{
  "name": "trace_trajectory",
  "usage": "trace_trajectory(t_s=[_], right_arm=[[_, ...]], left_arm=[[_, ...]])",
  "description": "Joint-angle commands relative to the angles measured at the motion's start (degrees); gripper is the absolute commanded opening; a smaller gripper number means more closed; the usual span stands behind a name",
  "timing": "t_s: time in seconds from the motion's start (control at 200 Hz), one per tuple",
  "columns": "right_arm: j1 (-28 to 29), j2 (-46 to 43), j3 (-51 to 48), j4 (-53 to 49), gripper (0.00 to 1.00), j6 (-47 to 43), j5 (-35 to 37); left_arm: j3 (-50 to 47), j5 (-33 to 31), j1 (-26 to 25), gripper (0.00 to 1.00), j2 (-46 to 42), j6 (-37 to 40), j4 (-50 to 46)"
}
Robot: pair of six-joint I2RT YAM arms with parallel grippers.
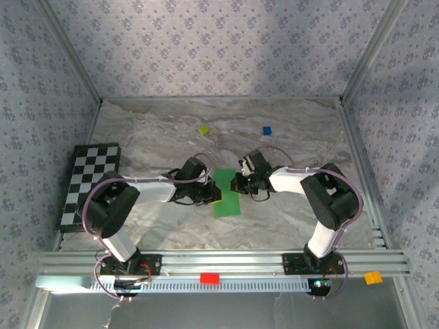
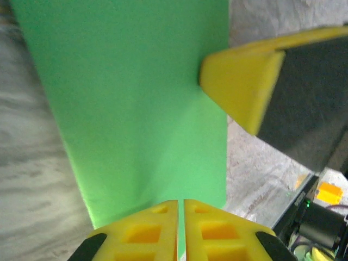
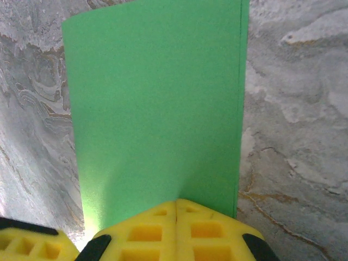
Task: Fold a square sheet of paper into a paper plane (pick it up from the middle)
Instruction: First fold the square sheet of paper in half at the center of the table.
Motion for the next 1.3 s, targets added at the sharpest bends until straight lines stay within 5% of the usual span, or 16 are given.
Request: trace_trajectory(t_s=[0.0, 0.55, 0.87, 1.049, 1.299], right_arm=[[0.34, 3.75, -2.75, -11.49, 0.00, 0.59, 5.60], [0.36, 4.62, -1.79, -11.71, 0.00, -0.37, 5.55], [2.48, 2.01, 5.98, -14.92, 0.00, -8.35, 2.68], [2.60, -5.04, 8.77, -15.00, 0.13, -7.14, 2.72], [0.90, -18.38, -3.32, -13.16, 0.23, 2.78, 6.21]], left_arm=[[-0.56, 1.87, -1.37, 0.11, -1.75, 2.79, -1.45], [-9.55, 0.13, -3.56, 0.12, -9.55, 7.24, -8.67], [-7.30, -10.88, 0.42, 0.12, -22.11, 5.74, -14.76], [-0.83, -4.74, 9.57, 0.12, -16.72, 4.90, -10.51], [10.11, 0.82, 10.36, 0.12, -3.73, 5.23, -7.65]])
